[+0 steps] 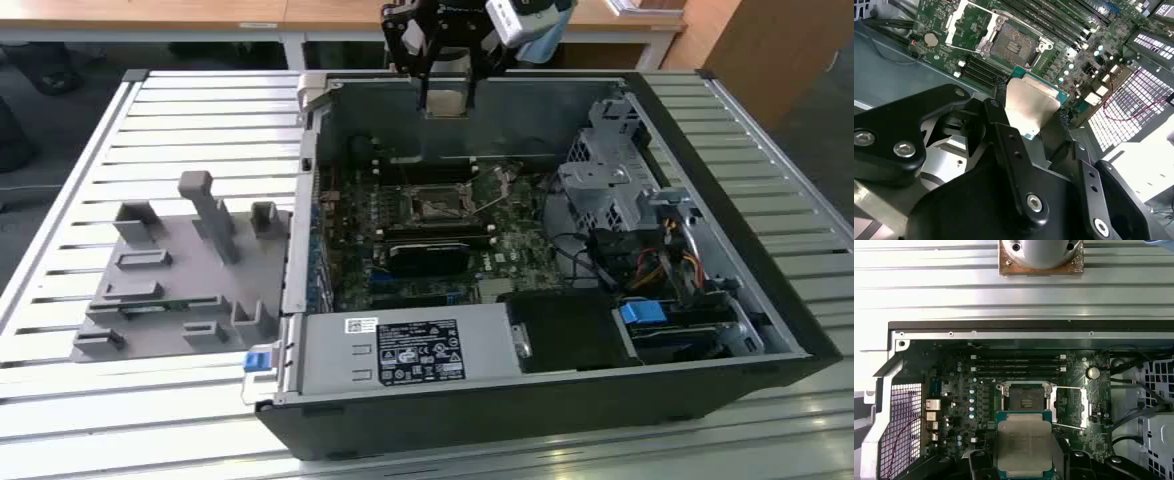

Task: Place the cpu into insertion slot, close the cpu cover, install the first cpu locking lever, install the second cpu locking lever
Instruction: 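Place the cpu into insertion slot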

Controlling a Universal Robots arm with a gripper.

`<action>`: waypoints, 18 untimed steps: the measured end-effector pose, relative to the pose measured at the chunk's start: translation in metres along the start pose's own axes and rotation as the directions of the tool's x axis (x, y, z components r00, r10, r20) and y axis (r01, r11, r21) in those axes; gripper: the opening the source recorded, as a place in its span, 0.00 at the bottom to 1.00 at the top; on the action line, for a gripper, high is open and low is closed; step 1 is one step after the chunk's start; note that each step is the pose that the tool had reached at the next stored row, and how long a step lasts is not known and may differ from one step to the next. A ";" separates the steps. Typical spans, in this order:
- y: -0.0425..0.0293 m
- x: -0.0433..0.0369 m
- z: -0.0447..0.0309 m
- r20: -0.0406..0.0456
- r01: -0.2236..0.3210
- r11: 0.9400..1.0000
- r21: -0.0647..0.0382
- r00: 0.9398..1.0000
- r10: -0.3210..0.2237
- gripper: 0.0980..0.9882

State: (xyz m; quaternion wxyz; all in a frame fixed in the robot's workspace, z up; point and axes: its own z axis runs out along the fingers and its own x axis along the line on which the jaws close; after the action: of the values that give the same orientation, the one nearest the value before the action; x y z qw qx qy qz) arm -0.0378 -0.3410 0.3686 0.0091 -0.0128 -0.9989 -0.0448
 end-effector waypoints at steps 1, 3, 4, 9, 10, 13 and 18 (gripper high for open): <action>0.0000 0.0000 0.0000 0.000 0.000 1.000 0.000 1.000 0.000 0.48; 0.0000 0.0000 0.0000 0.000 0.000 1.000 0.000 1.000 0.000 0.48; 0.0000 0.0000 0.0000 0.000 0.000 1.000 0.000 1.000 0.000 0.48; 0.0000 0.0000 0.0000 0.000 -0.002 1.000 0.000 1.000 0.002 0.48; 0.0000 0.0000 0.0000 0.001 -0.006 1.000 0.000 1.000 0.006 0.48; 0.0000 0.0000 0.0000 0.003 -0.034 0.999 -0.001 0.999 0.034 0.48; 0.0000 0.0000 0.0002 0.010 -0.118 0.993 -0.003 0.993 0.118 0.48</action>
State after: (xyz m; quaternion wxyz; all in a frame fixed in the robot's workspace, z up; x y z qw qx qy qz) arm -0.0378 -0.3410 0.3684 0.0064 -0.0720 -0.9964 -0.0452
